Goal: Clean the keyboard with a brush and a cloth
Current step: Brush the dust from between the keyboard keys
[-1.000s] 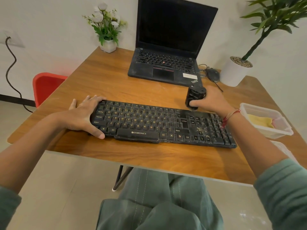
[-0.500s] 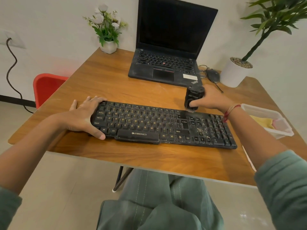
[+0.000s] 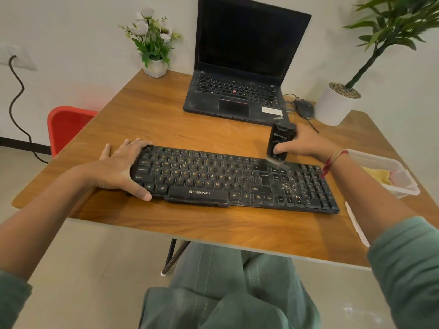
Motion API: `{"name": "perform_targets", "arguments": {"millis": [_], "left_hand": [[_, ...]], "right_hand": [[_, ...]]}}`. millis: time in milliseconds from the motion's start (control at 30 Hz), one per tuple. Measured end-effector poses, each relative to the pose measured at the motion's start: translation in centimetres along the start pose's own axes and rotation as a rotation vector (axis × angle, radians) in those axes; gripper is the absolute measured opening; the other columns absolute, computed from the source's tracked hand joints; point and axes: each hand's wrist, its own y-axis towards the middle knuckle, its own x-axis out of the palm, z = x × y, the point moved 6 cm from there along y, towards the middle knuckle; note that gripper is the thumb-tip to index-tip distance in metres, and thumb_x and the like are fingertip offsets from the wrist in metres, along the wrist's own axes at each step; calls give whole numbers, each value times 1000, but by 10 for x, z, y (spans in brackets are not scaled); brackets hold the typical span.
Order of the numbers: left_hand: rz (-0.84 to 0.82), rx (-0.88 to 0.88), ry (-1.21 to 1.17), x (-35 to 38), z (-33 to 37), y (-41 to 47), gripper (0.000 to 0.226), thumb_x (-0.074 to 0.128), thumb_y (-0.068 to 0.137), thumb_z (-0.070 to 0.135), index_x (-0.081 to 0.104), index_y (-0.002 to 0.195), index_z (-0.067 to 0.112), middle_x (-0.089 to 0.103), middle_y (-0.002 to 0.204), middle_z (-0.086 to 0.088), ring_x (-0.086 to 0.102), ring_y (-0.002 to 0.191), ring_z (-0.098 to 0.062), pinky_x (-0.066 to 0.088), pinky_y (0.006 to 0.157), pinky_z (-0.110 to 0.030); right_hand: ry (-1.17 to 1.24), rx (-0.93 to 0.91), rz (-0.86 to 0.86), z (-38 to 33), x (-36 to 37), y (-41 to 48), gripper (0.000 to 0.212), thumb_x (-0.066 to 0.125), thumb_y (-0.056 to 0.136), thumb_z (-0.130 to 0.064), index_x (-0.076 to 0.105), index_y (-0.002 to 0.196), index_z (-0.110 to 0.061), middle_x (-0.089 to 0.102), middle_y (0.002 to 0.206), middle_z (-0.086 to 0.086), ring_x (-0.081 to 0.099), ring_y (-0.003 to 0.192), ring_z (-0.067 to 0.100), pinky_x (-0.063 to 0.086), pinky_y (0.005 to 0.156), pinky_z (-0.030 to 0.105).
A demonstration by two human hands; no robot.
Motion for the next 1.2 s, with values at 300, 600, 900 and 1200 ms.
{"name": "perform_targets", "arguments": {"millis": [300, 600, 900, 1200], "left_hand": [[0, 2, -2, 0, 0, 0, 147, 68, 18, 90, 4, 144, 47, 1, 162, 7, -14, 148, -15, -23, 113, -49], [11, 3, 6, 0, -1, 2, 142, 73, 25, 82, 4, 144, 48, 2, 161, 8, -14, 148, -13, -20, 115, -52], [10, 4, 3, 0, 2, -1, 134, 72, 26, 81, 4, 138, 53, 3, 161, 8, -13, 147, -12, -21, 115, -50], [5, 4, 7, -1, 0, 1, 146, 68, 19, 89, 3, 143, 49, 1, 162, 6, -15, 148, -13, -21, 115, -49]], "right_hand": [[-144, 133, 186, 25, -19, -14, 32, 76, 73, -29, 60, 93, -11, 64, 86, 6, 58, 81, 23, 40, 58, 27], [17, 91, 89, 26, -12, -26, 29, 77, 74, -21, 59, 94, -14, 63, 82, 0, 61, 80, 22, 44, 58, 24], [120, 83, -28, 18, 2, -27, 36, 77, 75, -17, 56, 103, -13, 65, 90, 1, 62, 77, 15, 48, 53, 17], [76, 125, 44, 28, -1, -30, 30, 77, 74, -21, 60, 97, -12, 67, 86, 5, 63, 78, 20, 49, 58, 24]]}}
